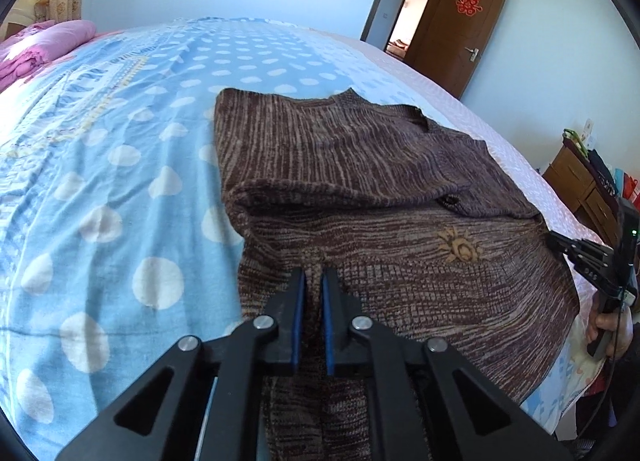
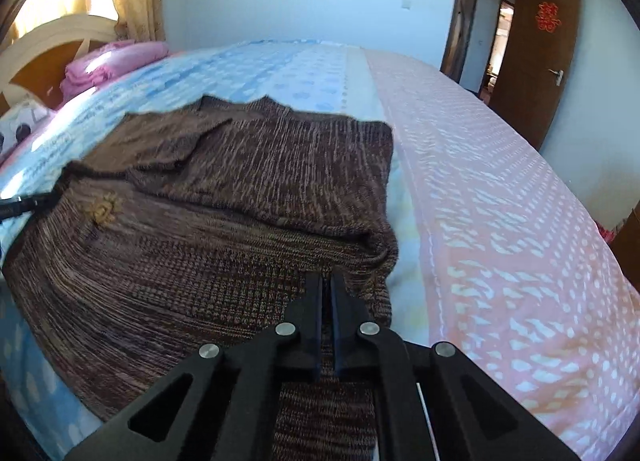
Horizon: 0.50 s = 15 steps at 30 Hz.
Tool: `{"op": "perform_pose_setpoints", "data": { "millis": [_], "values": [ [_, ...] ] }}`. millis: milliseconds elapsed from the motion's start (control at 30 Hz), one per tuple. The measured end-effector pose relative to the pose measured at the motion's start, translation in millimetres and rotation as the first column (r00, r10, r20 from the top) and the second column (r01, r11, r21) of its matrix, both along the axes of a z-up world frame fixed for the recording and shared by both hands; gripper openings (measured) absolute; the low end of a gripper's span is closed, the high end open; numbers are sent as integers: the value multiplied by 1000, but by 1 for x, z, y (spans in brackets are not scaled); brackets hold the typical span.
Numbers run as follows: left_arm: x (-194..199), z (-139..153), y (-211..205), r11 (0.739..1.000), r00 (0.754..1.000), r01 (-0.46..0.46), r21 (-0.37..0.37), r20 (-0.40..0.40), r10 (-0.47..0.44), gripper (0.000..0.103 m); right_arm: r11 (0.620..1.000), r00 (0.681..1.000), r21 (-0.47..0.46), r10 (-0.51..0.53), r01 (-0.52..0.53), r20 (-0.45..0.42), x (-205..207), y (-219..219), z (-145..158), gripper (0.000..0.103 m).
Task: Fold small clothes
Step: 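Grasp the edge of the brown sweater with both grippers and lift it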
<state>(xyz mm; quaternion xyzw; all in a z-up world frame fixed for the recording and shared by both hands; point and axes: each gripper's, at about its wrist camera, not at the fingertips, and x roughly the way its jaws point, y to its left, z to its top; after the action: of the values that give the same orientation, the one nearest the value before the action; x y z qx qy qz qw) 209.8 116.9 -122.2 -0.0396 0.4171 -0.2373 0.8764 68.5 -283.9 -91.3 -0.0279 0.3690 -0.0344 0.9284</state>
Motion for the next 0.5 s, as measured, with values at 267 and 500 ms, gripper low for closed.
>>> {"op": "perform_pose_setpoints", "data": {
  "millis": [267, 500],
  "values": [
    [-24, 36, 19, 991, 993, -79, -104, 80, 87, 9, 999, 989, 30, -37, 33, 144, -28, 1, 50, 3],
    [-23, 65, 10, 991, 984, -99, -85, 139, 110, 9, 999, 972, -16, -42, 47, 229, -26, 9, 80, 3]
  ]
}}
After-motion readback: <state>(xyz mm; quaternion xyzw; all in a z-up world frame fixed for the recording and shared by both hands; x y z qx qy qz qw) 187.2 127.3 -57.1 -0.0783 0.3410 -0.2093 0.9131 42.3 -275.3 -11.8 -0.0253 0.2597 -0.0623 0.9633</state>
